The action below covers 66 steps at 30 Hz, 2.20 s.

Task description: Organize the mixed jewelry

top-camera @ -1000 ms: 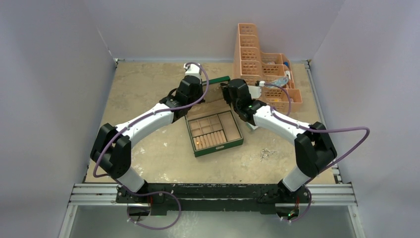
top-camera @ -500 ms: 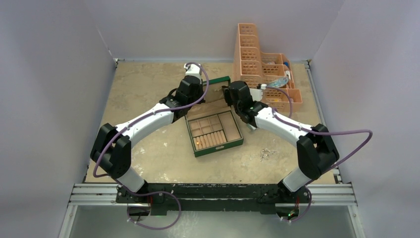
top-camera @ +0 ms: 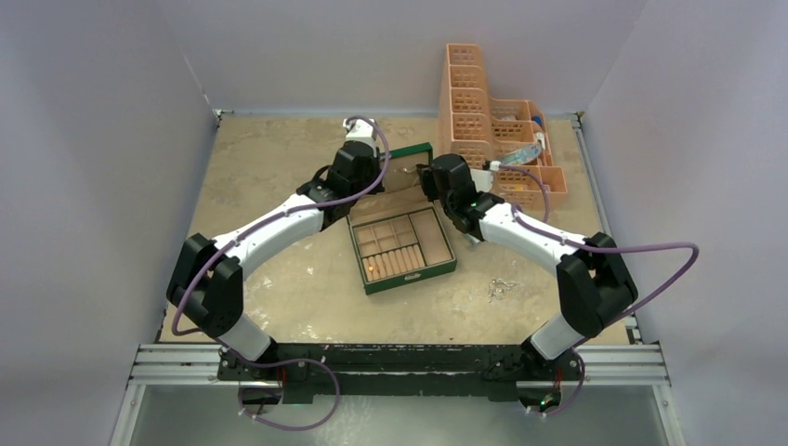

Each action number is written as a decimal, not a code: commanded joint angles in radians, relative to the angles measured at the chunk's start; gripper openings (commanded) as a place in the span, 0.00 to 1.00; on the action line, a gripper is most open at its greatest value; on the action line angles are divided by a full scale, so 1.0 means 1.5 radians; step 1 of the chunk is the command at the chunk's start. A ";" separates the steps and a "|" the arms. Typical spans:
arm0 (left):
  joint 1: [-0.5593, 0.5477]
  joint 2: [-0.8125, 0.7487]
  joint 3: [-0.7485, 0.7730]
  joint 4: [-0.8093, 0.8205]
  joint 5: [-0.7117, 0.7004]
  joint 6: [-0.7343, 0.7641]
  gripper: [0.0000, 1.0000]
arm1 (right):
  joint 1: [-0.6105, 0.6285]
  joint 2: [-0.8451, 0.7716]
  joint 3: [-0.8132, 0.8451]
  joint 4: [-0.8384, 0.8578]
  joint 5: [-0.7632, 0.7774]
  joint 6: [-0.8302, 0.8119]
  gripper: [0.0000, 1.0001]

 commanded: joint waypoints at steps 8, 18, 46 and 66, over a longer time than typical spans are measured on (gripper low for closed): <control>0.013 -0.043 -0.011 0.011 0.008 -0.015 0.21 | -0.001 0.034 -0.022 0.003 -0.026 0.030 0.00; 0.013 -0.051 -0.015 0.009 0.010 -0.017 0.23 | -0.001 0.033 -0.039 0.001 -0.048 0.040 0.09; 0.023 -0.093 -0.035 -0.001 0.063 -0.025 0.28 | -0.007 -0.061 -0.062 0.150 -0.207 -0.712 0.54; 0.031 -0.232 -0.122 -0.041 0.134 -0.059 0.31 | -0.005 0.022 0.007 0.141 -0.206 -1.022 0.49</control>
